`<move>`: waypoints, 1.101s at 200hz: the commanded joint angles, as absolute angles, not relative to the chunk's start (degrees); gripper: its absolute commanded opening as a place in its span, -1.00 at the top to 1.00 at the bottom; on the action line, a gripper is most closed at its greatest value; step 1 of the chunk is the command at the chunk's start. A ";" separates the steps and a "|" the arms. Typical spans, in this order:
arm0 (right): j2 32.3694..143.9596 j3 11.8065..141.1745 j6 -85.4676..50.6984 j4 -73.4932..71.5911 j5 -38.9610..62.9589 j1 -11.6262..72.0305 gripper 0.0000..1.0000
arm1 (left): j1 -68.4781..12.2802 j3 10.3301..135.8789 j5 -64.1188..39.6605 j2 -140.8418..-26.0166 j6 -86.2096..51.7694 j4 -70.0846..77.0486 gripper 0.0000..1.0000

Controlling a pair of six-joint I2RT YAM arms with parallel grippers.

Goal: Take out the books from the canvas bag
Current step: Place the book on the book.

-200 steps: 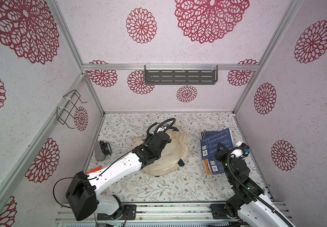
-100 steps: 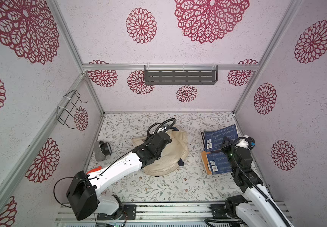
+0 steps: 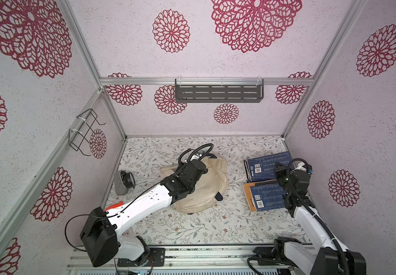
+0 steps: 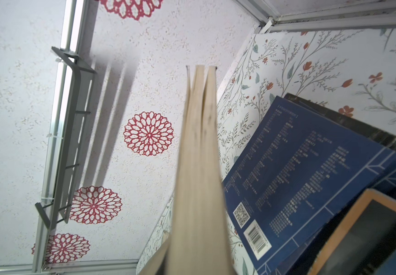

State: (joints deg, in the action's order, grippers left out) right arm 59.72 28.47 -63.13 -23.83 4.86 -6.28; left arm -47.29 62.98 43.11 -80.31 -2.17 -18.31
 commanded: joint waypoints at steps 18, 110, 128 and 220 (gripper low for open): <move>64.14 30.61 -62.38 -30.46 5.76 -7.96 1.00 | -46.76 63.46 43.15 -80.05 -2.38 -18.56 1.00; 76.64 34.77 -63.90 -30.60 8.50 -9.66 1.00 | -46.75 63.46 43.62 -80.76 -1.98 -18.43 1.00; 77.72 34.98 -63.78 -30.77 7.91 -9.67 1.00 | -46.76 63.46 43.64 -80.91 -1.93 -18.41 1.00; 85.63 38.39 -63.26 -28.01 12.67 -9.90 1.00 | -46.71 63.54 43.84 -80.95 -1.92 -18.43 1.00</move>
